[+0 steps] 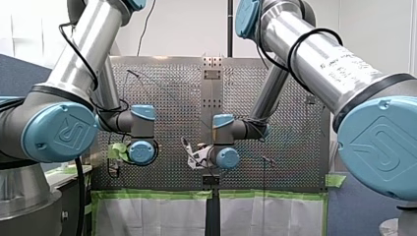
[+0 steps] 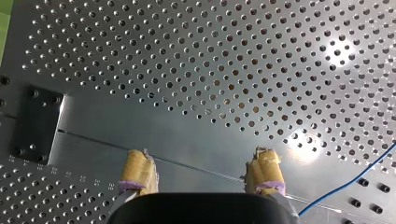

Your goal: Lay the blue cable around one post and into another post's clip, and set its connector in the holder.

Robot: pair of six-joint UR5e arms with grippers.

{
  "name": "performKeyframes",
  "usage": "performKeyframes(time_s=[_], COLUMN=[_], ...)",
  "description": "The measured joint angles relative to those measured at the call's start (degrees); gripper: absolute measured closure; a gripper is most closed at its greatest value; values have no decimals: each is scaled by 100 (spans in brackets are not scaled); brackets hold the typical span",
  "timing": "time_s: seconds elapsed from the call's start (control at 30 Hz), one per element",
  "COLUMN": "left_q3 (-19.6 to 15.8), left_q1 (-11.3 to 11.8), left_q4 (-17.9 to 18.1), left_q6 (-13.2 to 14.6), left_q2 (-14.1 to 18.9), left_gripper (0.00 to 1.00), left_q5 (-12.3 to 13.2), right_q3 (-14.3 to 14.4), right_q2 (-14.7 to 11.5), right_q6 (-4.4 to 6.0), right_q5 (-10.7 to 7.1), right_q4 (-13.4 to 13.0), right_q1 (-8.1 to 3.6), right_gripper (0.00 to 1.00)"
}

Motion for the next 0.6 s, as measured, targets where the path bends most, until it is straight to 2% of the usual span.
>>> performKeyframes(time_s=[0.6], left_q3=[1], left_q1=[-2], left_q4=[-19], left_q6=[-3], left_q2=[0], left_gripper=[0], left_q5=[21], right_q3=[0], right_q2=[-1], right_q6=[-36], right_q5=[3], right_q4=[8], right_q1=[-11], right_gripper=[1])
